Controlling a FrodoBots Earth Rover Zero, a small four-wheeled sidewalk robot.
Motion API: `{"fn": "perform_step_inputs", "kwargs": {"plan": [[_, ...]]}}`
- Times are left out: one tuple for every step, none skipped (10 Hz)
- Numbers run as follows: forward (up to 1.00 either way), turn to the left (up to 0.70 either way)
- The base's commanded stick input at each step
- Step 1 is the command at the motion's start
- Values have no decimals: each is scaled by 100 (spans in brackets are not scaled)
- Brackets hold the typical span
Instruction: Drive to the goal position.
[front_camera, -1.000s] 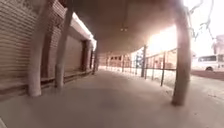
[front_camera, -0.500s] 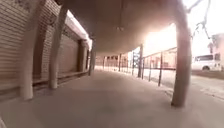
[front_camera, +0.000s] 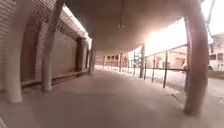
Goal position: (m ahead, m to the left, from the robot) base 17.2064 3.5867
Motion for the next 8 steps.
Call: {"fn": "perform_step_inputs", "kwargs": {"plan": [[70,0],[70,0],[70,0],[70,0],[70,0],[70,0],[70,-2],[70,-6]]}}
